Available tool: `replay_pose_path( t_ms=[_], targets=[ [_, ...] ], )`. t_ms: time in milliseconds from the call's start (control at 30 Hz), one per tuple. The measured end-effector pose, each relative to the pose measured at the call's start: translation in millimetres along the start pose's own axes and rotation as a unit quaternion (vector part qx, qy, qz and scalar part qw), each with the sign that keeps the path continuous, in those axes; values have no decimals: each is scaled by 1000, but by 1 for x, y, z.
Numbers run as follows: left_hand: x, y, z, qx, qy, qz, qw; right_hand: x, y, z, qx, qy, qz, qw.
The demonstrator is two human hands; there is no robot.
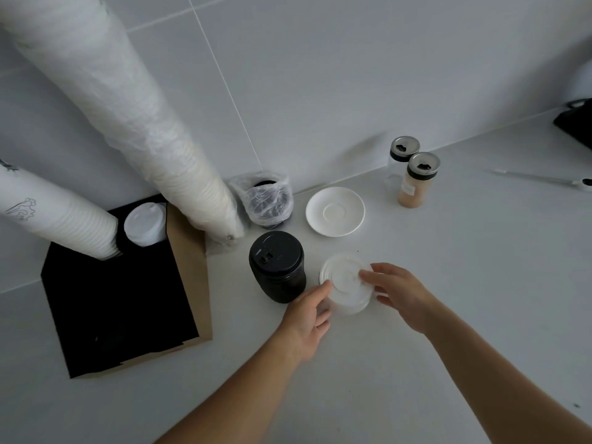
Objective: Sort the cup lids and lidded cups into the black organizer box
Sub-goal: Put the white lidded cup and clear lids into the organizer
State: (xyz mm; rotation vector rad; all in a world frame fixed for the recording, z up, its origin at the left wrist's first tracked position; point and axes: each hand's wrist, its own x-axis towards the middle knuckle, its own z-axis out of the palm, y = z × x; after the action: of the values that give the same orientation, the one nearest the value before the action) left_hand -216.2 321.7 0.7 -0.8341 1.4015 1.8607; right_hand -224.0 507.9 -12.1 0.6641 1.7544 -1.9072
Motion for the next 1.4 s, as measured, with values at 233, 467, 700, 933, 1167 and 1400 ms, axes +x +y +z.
replay_pose_path(
  t_ms=[233,467,700,933,1167,1400],
  targets=[
    [-20,-6,-15,-22,-15,19,999,-18,1,14,47,-19,-26,998],
    [-47,-22,-44,-41,-40,61,996,-54,-3,41,39,-41,-51,997],
    [-82,-33,-87,-31,-57,111,992,-89,-6,82,9,-60,-43,997],
    [-120,-31,-143,-36,-39,170,984,-115,-12,138,-23,-86,-33,995],
    [-141,-17,-204,-35,-12,206,978,-119,-21,203,-49,-125,-43,990],
    [-148,-5,-255,-61,11,206,977,-102,-23,270,-57,-154,-48,985]
  ],
)
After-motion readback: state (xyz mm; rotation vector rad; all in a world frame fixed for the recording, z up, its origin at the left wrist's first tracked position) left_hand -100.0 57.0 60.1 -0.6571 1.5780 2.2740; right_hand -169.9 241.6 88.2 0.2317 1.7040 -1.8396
